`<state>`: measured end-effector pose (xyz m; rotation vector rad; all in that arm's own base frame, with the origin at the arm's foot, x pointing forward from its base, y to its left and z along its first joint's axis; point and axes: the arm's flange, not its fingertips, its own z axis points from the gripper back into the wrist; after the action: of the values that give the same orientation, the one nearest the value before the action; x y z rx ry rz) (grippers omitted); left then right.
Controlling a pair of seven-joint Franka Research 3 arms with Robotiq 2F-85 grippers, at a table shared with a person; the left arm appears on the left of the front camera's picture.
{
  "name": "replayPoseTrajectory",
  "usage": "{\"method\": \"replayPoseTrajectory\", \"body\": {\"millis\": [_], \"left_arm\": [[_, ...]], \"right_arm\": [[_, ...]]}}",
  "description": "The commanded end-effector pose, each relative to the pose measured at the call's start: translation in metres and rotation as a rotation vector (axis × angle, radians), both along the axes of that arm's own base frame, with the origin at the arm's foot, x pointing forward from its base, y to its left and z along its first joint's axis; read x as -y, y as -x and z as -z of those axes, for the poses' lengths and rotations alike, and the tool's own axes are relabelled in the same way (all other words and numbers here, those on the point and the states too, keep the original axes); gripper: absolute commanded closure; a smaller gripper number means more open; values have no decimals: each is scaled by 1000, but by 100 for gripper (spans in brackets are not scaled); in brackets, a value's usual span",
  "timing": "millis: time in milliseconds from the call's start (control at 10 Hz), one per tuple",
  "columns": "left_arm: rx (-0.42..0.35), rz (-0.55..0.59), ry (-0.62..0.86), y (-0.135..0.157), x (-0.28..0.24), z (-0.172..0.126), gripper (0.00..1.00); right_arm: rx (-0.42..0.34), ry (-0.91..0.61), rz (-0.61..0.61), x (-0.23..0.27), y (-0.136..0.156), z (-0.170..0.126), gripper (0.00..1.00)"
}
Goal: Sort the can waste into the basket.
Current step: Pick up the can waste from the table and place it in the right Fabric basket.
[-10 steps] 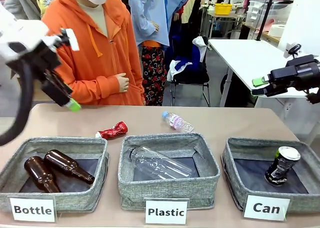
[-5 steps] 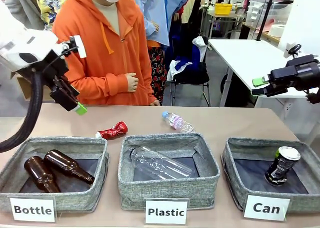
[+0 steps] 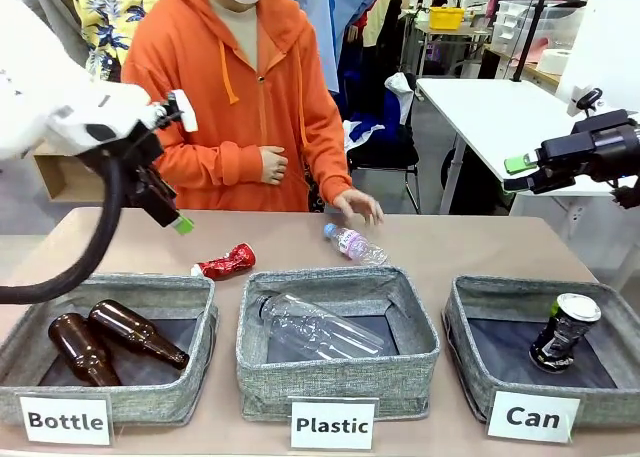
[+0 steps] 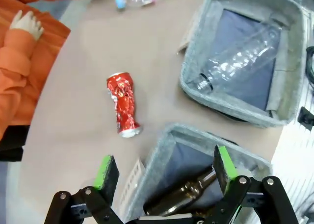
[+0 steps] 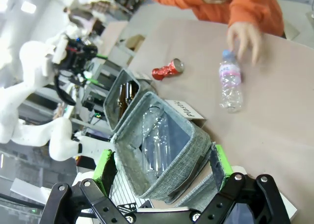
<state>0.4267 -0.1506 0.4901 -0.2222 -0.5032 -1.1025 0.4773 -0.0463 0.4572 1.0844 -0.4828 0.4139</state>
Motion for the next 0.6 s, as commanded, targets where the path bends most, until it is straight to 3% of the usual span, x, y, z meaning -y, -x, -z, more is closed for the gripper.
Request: {"method": "replayPoseTrajectory", "body": {"millis": [0,500], "left_arm": [[4,-4,2,-35,20,23,0],[20,6,-39,-97,47,91,0]], "right_arm": [[15,4,-12,1,1,-1,0],[15,4,-12,1,1,-1,0]]}}
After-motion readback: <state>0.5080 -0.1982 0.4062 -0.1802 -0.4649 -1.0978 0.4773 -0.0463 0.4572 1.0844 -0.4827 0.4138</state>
